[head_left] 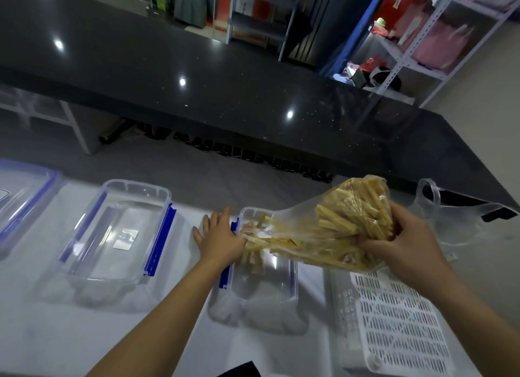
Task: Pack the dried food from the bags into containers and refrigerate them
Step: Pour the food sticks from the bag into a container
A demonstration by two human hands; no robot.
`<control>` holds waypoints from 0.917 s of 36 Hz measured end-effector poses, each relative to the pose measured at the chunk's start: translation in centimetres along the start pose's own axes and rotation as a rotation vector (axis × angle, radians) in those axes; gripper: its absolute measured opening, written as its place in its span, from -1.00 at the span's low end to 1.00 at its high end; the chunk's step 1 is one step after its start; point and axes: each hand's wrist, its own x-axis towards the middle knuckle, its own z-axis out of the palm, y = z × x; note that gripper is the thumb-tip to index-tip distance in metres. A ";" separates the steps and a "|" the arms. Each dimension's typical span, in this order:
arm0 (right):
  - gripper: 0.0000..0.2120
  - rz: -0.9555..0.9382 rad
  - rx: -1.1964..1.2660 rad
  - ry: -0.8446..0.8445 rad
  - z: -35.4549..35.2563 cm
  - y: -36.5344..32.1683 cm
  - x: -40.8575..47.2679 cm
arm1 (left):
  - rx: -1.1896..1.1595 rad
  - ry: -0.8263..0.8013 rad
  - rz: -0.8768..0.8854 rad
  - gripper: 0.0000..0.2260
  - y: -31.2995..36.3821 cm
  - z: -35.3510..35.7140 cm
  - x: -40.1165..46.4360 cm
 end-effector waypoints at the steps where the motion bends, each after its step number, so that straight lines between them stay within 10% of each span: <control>1: -0.44 -0.002 0.002 -0.001 0.0 0.0 -0.1 | 0.003 0.001 0.003 -0.31 0.0 0.0 0.0; 33: -0.38 0.014 -0.043 -0.045 1.2 -1.1 2.2 | -0.025 0.268 0.664 -0.60 0.9 -2.0 -5.9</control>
